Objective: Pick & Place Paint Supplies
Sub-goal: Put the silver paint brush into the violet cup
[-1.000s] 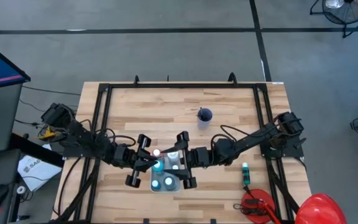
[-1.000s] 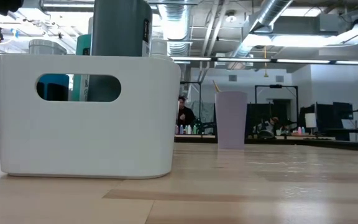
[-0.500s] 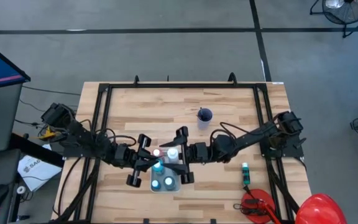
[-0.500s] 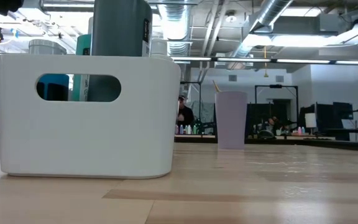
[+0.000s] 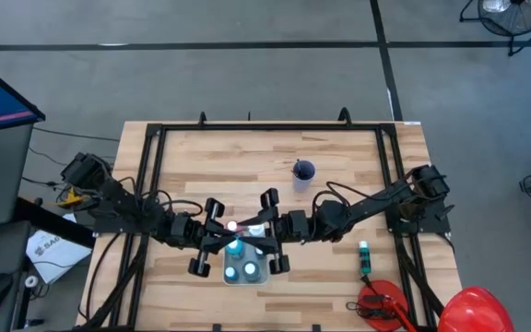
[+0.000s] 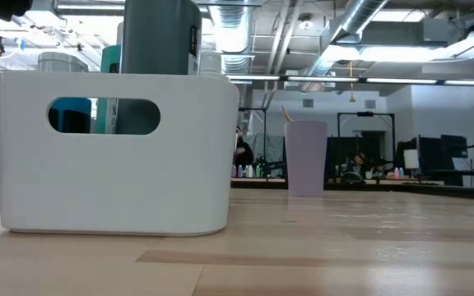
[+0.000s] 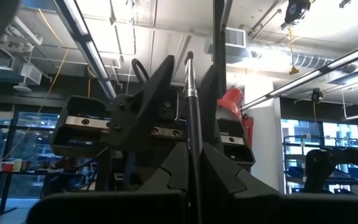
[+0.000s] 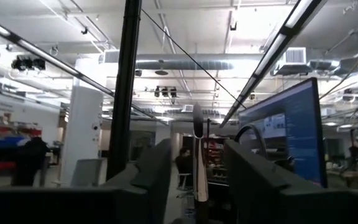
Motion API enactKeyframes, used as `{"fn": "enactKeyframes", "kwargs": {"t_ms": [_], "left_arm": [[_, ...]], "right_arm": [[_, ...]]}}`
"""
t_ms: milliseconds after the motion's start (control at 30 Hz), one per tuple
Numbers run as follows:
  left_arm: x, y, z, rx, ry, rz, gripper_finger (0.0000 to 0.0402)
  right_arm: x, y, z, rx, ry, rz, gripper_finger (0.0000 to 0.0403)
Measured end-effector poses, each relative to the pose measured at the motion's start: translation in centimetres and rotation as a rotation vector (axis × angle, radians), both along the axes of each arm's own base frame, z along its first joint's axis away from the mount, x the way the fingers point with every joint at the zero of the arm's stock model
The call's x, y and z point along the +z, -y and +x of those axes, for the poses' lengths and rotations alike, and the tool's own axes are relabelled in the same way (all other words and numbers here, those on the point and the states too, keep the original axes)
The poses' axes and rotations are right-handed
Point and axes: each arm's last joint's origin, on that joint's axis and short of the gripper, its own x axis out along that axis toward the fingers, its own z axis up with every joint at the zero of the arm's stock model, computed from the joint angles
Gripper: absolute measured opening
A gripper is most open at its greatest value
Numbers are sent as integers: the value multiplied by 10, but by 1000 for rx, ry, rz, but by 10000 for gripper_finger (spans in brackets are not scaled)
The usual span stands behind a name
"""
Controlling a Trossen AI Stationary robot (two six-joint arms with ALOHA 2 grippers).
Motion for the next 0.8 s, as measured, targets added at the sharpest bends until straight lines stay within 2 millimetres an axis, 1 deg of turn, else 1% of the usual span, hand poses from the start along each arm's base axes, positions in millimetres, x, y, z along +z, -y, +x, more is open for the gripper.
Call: {"fn": "enactKeyframes", "kwargs": {"t_ms": [100, 267, 300, 400, 467, 567, 633, 700, 800], "left_arm": [[0, 0, 0, 0, -1, 1, 6], [0, 0, 0, -3, -1, -3, 6], [0, 0, 0, -1, -2, -5, 8], [0, 0, 0, -2, -4, -2, 17], [0, 0, 0, -2, -6, 2, 28], [-1, 0, 1, 11, -17, 5, 57], [-2, 0, 1, 26, -29, -3, 84], [-1, -1, 3, 72, -49, -31, 119], [3, 1, -1, 144, -104, -59, 181]], "right_arm": [[0, 0, 0, 22, -5, 37, 96], [0, 0, 0, 21, -5, 37, 19], [0, 1, 0, 20, -5, 35, 12], [1, 1, 0, 25, -9, 44, 16], [1, 1, 0, 25, -13, 46, 11], [1, 1, 0, 7, -17, 43, 7], [1, 1, 0, -6, -25, 44, 6], [0, 1, 0, -15, -36, 38, 4], [-1, 1, 0, -91, -54, 41, 4]]}}
